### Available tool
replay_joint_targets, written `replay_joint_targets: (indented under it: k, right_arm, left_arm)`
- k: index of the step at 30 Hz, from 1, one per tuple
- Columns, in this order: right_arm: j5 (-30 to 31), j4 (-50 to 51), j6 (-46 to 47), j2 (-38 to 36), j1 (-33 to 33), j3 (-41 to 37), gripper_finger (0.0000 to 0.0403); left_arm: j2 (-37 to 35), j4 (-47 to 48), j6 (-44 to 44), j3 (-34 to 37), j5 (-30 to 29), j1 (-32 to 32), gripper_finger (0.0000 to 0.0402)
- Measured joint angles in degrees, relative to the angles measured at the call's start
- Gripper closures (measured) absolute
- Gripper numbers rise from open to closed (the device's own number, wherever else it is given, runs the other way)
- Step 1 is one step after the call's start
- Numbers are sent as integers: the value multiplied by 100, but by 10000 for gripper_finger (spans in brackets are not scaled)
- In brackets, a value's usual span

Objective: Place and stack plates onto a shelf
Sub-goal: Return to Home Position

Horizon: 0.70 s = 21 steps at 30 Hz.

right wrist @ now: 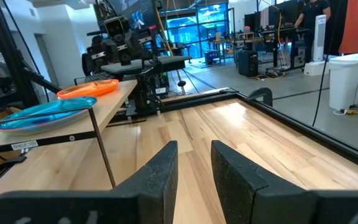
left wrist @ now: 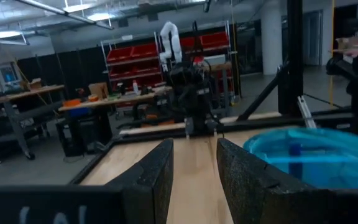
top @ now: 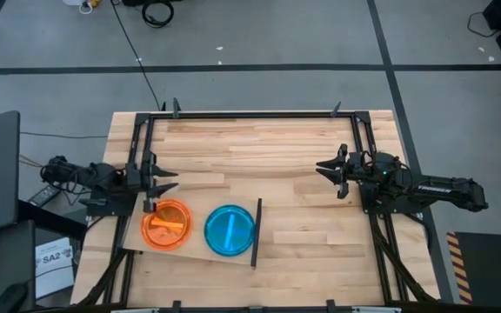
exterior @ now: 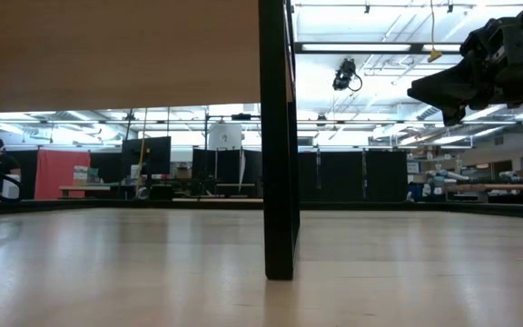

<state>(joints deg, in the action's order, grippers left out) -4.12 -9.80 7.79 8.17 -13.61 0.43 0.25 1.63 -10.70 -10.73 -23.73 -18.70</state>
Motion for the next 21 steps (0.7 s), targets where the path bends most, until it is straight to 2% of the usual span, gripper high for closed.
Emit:
replay_joint_targets:
  k: [5, 11, 18, 21]
  right_arm:
    - [0, 0, 0, -1, 0, 0, 300]
    - [1, 2, 0, -1, 0, 0, 300]
    - [0, 1, 0, 0, 0, 0, 300]
    - [0, 0, 0, -1, 0, 0, 300]
  left_arm:
    - [-3, -508, -25, 444, 3, 107, 271]
    - [-2, -888, -46, 770, 10, 600, 271]
    - [0, -861, -87, 779, 534, 1313, 271]
    - [0, -860, 2, 779, 969, 1614, 271]
